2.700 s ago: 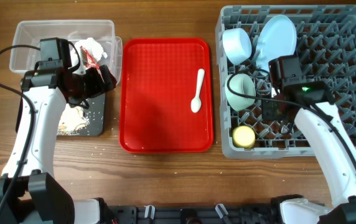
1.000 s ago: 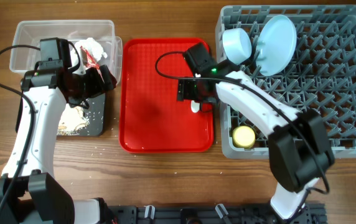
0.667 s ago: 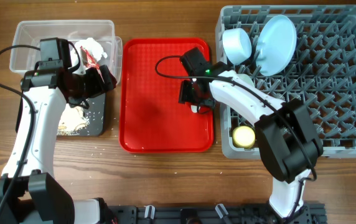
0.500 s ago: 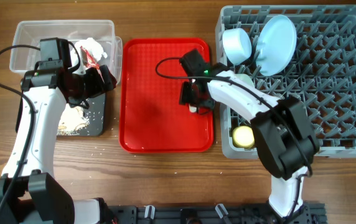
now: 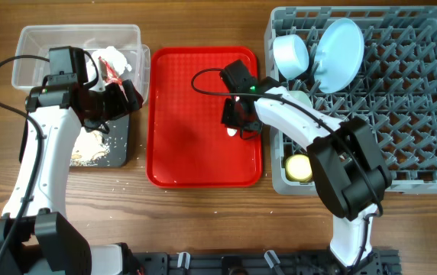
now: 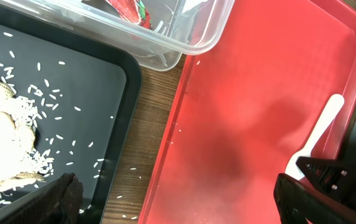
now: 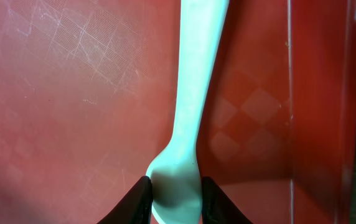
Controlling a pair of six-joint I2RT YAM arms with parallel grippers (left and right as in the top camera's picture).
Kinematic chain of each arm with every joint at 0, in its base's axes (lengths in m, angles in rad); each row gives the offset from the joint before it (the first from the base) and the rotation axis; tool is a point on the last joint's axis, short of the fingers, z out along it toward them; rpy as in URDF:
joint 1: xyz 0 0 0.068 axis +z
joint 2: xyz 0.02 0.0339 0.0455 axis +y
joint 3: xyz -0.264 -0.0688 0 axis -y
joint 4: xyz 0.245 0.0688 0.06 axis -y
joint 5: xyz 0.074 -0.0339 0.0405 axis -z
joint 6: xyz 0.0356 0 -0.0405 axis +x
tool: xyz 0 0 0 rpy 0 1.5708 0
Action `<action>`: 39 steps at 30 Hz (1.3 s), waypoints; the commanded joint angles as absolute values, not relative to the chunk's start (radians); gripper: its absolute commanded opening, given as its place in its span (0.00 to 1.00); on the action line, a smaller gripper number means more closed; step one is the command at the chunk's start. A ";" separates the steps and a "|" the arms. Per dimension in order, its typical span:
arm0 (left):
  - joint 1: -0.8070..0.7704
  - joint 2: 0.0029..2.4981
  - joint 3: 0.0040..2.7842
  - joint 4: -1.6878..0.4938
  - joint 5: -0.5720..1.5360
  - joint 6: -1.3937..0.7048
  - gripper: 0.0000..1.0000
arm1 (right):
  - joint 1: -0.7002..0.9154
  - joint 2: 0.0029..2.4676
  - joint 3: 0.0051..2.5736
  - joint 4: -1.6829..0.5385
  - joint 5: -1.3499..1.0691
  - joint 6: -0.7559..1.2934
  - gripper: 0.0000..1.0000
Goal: Sort waste into correct bins and load items into the dishwasher rack
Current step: 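Carry the spoon with right gripper and insert it into the rack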
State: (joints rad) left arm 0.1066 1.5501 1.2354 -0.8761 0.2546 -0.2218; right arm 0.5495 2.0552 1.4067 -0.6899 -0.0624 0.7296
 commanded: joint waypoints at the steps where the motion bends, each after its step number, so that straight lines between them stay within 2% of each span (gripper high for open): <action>1: 0.112 1.537 1.250 -0.877 0.249 -0.213 1.00 | 0.553 2.072 1.394 -0.690 -0.054 0.720 0.26; 3: 0.112 1.537 1.250 -0.877 0.249 -0.213 1.00 | 0.553 2.072 1.394 -0.683 -0.073 0.695 0.21; 6: 0.112 1.537 1.250 -0.877 0.249 -0.213 1.00 | 0.553 2.072 1.394 -0.678 -0.083 0.680 0.05; 7: 0.112 1.537 1.250 -0.877 0.249 -0.213 1.00 | 0.553 2.072 1.394 -0.678 -0.084 0.680 0.04; 14: 0.112 1.537 1.250 -0.877 0.249 -0.213 1.00 | 0.553 2.072 1.395 -0.675 -0.101 0.668 0.05; 19: 0.112 1.537 1.250 -0.877 0.249 -0.213 1.00 | 0.551 2.041 1.472 -0.698 -0.135 0.507 0.04; 27: 0.112 1.537 1.250 -0.877 0.249 -0.213 1.00 | 0.505 1.758 1.530 -0.780 -0.121 0.377 0.04; 31: 0.112 1.537 1.250 -0.877 0.249 -0.213 1.00 | 0.425 1.576 1.530 -0.918 -0.018 0.369 0.04; 34: 0.112 1.537 1.250 -0.877 0.249 -0.213 1.00 | 0.320 1.441 1.530 -1.115 0.103 0.386 0.04; 36: 0.112 1.537 1.250 -0.877 0.249 -0.213 1.00 | 0.262 1.403 1.525 -1.236 0.176 0.423 0.04; 39: 0.112 1.537 1.250 -0.877 0.249 -0.213 1.00 | 0.186 1.381 1.449 -1.300 0.202 0.429 0.04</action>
State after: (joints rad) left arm 0.1066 1.5501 1.2354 -0.8761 0.2546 -0.2218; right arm 0.2310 1.3861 1.5158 -1.2774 0.1192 0.4076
